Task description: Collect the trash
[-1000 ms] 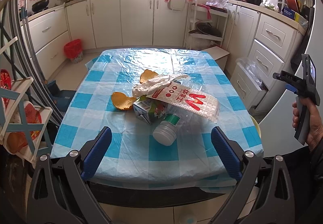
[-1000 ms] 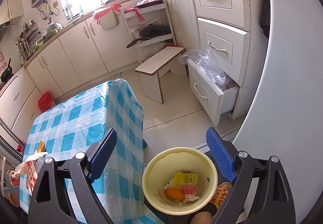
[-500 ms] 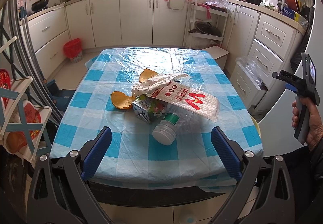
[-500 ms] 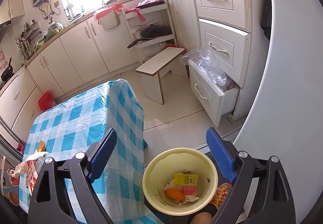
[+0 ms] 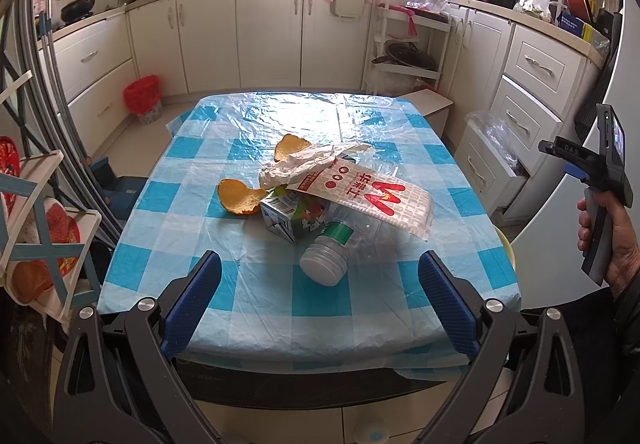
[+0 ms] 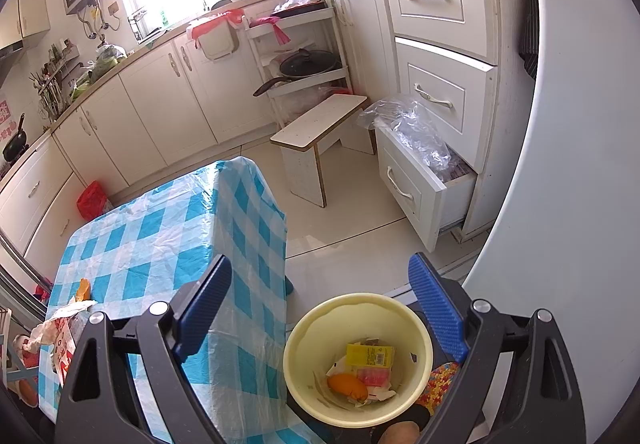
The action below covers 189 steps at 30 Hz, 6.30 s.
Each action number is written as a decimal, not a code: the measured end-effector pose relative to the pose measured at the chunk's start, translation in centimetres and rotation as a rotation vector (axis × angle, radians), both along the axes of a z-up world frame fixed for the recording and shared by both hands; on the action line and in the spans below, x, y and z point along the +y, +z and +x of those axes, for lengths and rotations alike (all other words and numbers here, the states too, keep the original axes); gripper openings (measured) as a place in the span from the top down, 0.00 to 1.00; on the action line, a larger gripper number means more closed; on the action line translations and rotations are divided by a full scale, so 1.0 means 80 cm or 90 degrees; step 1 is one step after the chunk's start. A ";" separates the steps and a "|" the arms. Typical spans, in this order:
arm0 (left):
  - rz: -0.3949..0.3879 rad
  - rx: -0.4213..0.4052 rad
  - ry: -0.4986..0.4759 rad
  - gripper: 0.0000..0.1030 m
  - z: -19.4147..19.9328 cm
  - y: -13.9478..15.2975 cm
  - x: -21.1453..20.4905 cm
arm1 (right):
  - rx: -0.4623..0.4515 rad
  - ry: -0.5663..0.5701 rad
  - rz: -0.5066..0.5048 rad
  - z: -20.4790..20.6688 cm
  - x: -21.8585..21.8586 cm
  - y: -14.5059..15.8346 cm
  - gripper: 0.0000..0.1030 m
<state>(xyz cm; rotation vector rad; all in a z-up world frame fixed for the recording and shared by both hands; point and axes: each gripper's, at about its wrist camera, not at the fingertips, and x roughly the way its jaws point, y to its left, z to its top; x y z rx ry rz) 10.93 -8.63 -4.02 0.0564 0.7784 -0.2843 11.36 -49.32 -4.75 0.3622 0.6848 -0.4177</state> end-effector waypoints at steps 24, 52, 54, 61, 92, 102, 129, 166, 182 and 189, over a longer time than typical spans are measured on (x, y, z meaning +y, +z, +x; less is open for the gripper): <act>0.000 0.003 -0.002 0.08 -0.002 -0.003 0.000 | -0.005 0.000 -0.004 0.002 0.004 0.004 0.12; 0.000 0.005 -0.001 0.08 -0.001 -0.003 0.001 | -0.006 0.000 -0.004 0.000 0.003 0.003 0.12; -0.001 0.005 -0.001 0.08 -0.001 -0.002 0.001 | -0.006 -0.001 -0.004 0.000 0.003 0.004 0.12; -0.001 0.005 -0.001 0.08 0.000 -0.002 0.002 | -0.006 0.000 -0.004 0.000 0.002 0.003 0.12; -0.001 0.008 -0.001 0.08 -0.002 -0.007 0.000 | -0.007 0.000 -0.003 -0.001 0.002 0.004 0.11; -0.001 0.012 -0.001 0.08 -0.006 -0.011 -0.001 | -0.005 -0.001 -0.001 -0.002 0.000 0.003 0.12; -0.003 0.034 -0.005 0.08 -0.001 -0.013 0.000 | -0.002 -0.001 0.004 -0.004 -0.004 0.001 0.11; -0.008 0.049 -0.007 0.08 0.001 -0.018 -0.001 | -0.003 0.001 0.005 -0.005 -0.007 0.001 0.11; -0.008 0.049 -0.007 0.08 0.001 -0.018 -0.002 | -0.003 0.001 0.006 -0.006 -0.009 0.002 0.11; -0.008 0.049 -0.007 0.08 0.000 -0.019 -0.002 | -0.003 0.002 0.006 -0.006 -0.009 0.002 0.11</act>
